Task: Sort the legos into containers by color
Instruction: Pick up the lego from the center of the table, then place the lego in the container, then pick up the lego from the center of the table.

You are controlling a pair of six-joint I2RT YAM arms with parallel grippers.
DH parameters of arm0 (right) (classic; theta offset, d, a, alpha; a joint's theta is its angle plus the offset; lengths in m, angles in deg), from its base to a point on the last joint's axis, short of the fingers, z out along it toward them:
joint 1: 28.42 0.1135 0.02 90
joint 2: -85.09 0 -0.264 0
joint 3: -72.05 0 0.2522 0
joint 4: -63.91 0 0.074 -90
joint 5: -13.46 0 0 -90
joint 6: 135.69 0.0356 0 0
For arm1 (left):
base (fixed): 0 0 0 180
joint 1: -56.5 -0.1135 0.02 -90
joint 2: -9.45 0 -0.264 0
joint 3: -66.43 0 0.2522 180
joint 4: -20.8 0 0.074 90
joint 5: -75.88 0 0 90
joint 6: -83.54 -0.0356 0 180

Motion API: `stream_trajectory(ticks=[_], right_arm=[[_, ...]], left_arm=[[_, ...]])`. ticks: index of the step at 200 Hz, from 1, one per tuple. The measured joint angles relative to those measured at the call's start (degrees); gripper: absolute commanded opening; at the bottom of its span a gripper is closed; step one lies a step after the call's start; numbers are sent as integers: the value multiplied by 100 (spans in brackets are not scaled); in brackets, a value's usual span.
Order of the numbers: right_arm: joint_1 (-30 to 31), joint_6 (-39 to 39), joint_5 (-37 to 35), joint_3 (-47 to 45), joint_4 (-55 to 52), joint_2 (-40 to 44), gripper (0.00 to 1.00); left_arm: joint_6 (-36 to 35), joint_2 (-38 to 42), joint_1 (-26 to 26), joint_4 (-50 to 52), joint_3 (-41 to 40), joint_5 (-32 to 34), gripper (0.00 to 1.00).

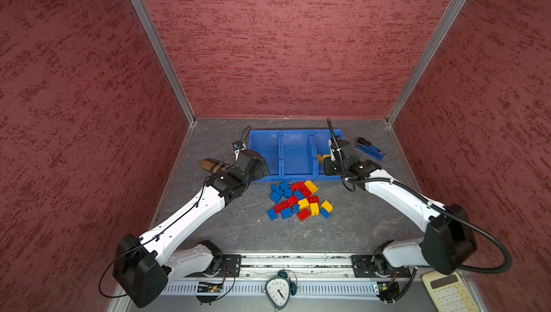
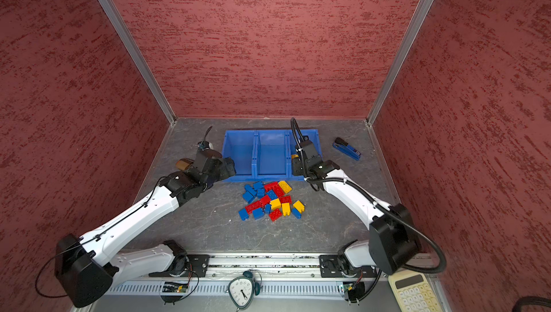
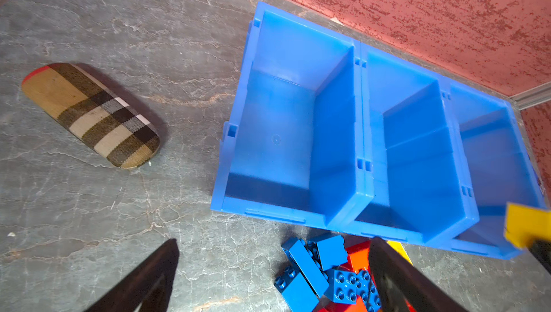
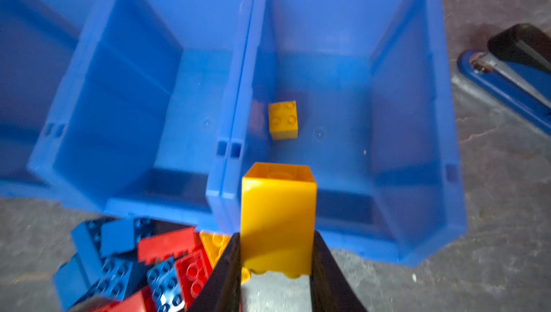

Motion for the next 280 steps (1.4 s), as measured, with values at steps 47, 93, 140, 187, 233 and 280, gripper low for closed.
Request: stream_trajectory(ticks=[47,93,140,187,233,280], right_arm=[[-188,138,-120,514,66,-1502,62],[-192,166,39,-243,-98,-48,64],[-136,592,852,-1180,-1058,1456,73],[170,1147,1451,-1502,-1823,1274,91],[461,1021,1502,-1502,-1805,684,77],[555,835,1504,-1478,-1659,339,69]], left_arm=[[-85,140,33,96,-197,-184,100],[-131,151,33,129,-267,-197,99],[-144,-22,33,-44,-269,-140,100],[-186,-83,33,-76,-264,-96,99],[-184,-83,33,-68,-264,-31,99],[-177,-83,33,-59,-264,7,99]])
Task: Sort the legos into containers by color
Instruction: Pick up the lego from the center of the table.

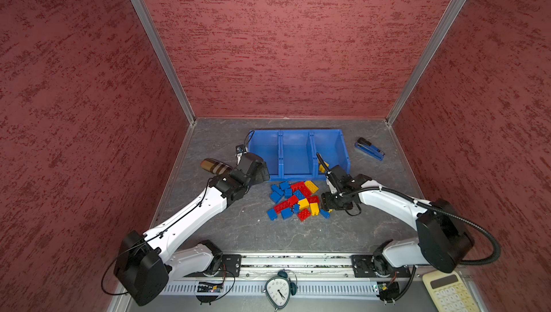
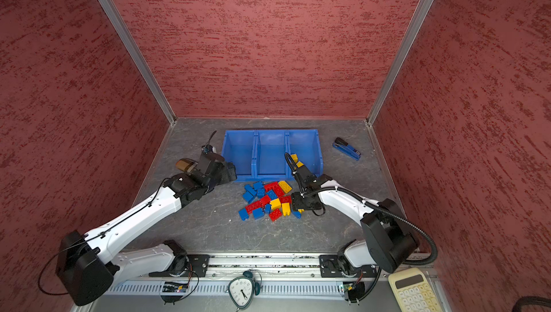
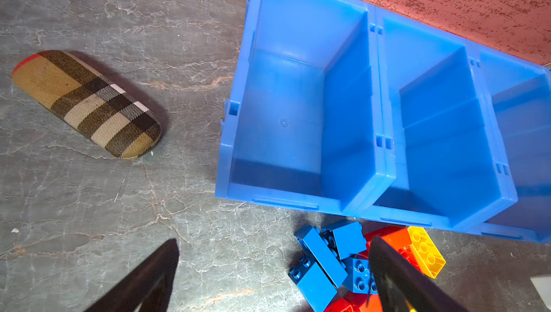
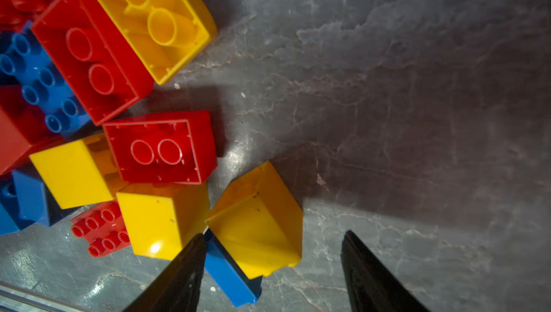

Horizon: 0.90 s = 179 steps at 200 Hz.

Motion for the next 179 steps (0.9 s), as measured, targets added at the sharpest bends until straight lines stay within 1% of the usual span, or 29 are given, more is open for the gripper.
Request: stream_trajectory(ticks=[22,88,100,125,148,164,179], right_arm=[[11,66,-166,9,118,-15,62],[46,186,-367,-131,380,-365,56],[46,181,-402,-179,378,-369,52],[46,227,-544,-205,396,-372,39],[46,227,-741,-203,389,-229,33],[46,184,-931,-118,297,24,32],[0,70,-1106,201,197,195,31]], left_arm=[[4,-7,0,0,0,0,100],[17,-96,0,4,0,2,99],[31,-96,0,2,0,4,99],[63,-96,0,2,0,4,99],[81,-96,0,2,0,4,99],[83,-96,0,4,0,9,99],[83,-96,0,7,0,13,100]])
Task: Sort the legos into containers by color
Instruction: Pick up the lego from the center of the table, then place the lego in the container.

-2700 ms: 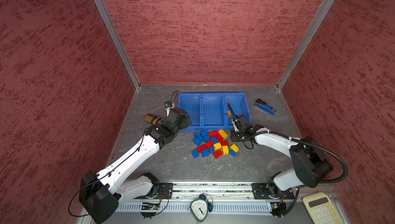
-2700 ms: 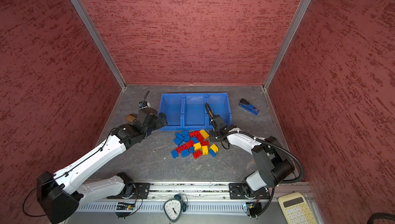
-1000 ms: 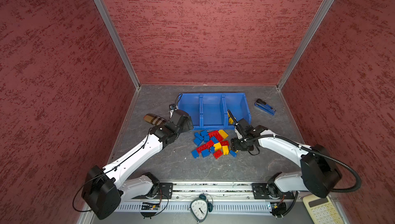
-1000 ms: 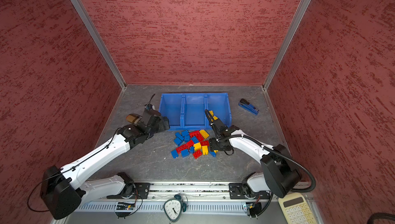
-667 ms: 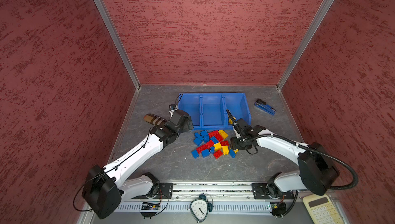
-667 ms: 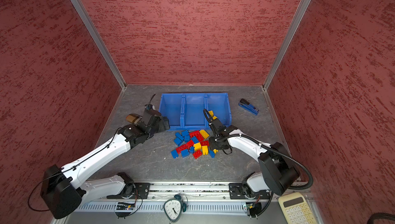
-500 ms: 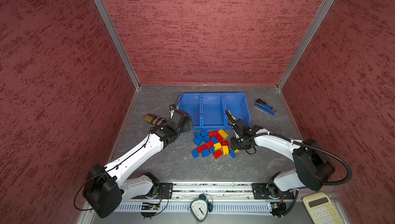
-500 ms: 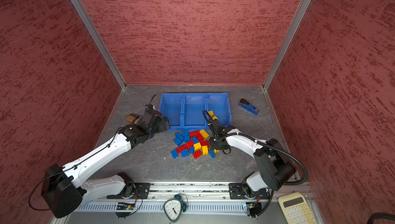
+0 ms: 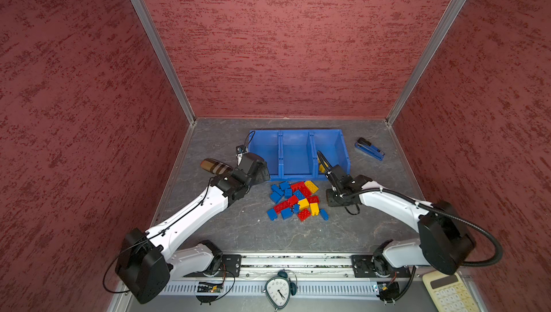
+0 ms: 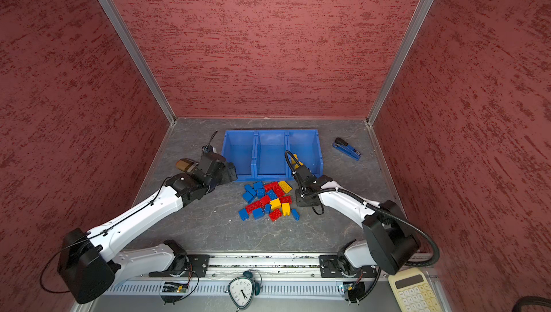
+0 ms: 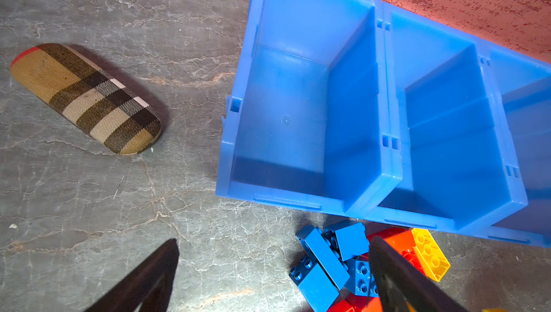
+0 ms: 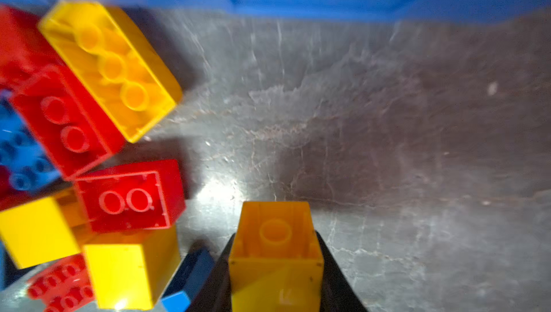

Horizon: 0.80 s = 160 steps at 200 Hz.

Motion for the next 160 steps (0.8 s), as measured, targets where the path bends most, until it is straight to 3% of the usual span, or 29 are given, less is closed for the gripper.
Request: stream_trajectory(ticks=[31,57,99,129,160], right_arm=[[-367,-341,-103,953,267,-229,32],[-651,-562,-238,1556,774,-1080,33],[-809,-739,-424,1840,1145,-2144,54],[-811,-831,-439,1766,1128,-1801,62],[-780,-1014,-201,1178,1014,-494,70]], left_arm=[[0,24,0,48,-2,-9,100],[-2,186,13,59,-76,-72,99],[-35,435,94,190,-282,-243,99],[-92,457,120,289,-282,-295,99],[-251,435,153,245,-284,-479,99]])
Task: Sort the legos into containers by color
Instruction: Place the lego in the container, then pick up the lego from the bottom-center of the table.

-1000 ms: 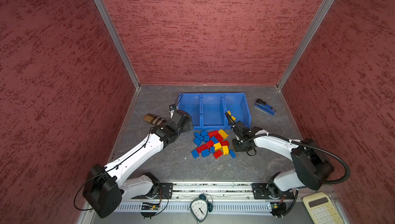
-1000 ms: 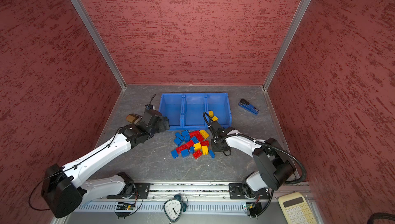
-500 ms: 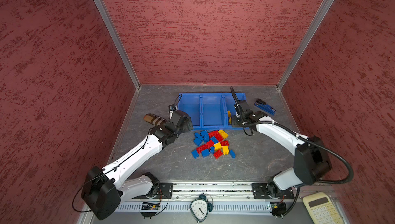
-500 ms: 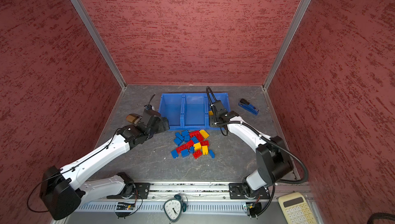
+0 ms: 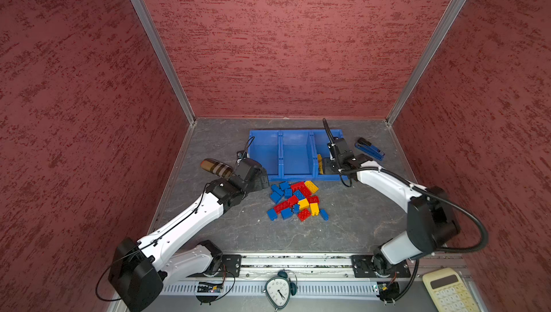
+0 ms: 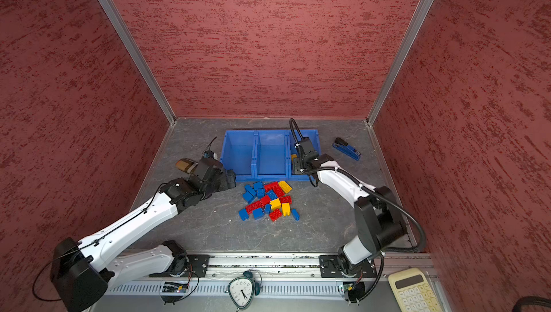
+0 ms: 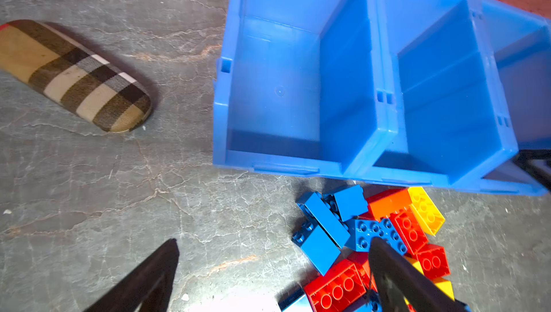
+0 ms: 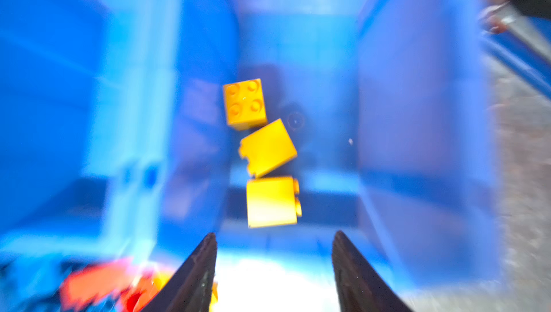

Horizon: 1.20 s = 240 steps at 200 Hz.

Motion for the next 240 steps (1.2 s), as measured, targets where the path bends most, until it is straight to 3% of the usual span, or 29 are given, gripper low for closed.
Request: stream_trajectory(ticks=[35,73,96,138,190,240], right_arm=[[199,107,883,-721,-573,1318,74],[1038,603,1567,-1694,-990,1652,73],[1377,848,1499,-1980,-1064,1580,68],[1698,1034,1276,-2013,-992,1019,45],[1781,1067,986,-2017,-798,717,27],[1792,979,678,-2022,-802,918,20]], left_arm=[[-334,-247,302,-28,2,-286,99],[-577,-522,492,9,2,-745,99],[-651,-496,535,-42,-33,-984,99],[-542,-339,544,-210,-431,-992,99],[-378,-317,544,-459,-588,-953,99],[-369,-83,544,-568,-671,-750,99]])
